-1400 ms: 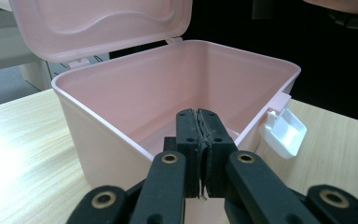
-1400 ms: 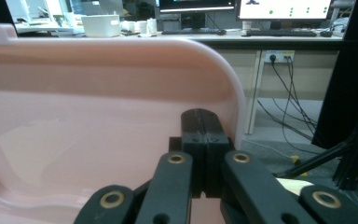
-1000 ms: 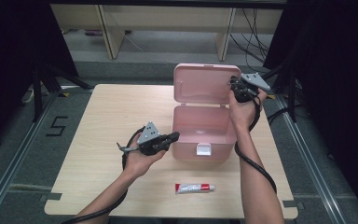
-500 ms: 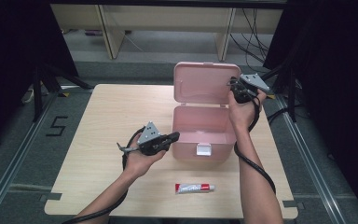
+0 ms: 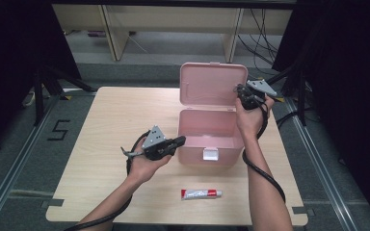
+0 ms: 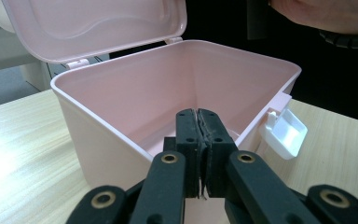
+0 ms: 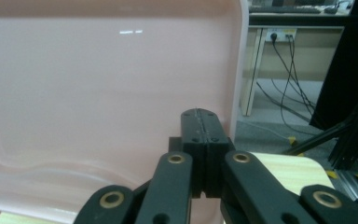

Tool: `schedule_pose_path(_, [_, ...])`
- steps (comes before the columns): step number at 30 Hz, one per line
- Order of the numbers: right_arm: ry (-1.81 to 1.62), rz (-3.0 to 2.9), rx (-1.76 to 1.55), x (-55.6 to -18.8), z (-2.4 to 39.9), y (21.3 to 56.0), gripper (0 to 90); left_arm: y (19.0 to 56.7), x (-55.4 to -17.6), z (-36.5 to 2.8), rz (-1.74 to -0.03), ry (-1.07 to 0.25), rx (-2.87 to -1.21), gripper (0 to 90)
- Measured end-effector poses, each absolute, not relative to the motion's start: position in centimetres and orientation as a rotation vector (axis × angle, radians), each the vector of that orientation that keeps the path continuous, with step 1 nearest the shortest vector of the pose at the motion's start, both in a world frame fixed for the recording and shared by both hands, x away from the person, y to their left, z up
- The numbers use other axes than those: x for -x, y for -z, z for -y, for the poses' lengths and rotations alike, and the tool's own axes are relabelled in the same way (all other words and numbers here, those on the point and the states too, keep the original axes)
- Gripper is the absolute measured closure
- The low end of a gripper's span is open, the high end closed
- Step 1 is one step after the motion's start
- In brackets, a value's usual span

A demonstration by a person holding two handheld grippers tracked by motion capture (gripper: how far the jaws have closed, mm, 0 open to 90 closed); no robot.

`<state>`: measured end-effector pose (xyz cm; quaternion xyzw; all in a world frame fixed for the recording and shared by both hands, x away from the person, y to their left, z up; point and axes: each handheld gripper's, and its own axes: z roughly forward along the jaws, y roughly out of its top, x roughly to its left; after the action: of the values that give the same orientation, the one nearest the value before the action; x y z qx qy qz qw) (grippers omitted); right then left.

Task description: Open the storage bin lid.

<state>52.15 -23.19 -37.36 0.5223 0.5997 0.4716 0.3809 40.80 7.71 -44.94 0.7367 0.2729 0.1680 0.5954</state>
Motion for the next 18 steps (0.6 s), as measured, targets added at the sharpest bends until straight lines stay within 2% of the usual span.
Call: schedule_pose_path(18, [-1.134, -1.657, -1.393, -50.7, 24.2, 38.7, 90.0, 45.0, -40.9, -7.6, -0.633, -0.391, -1.712, 87.1])
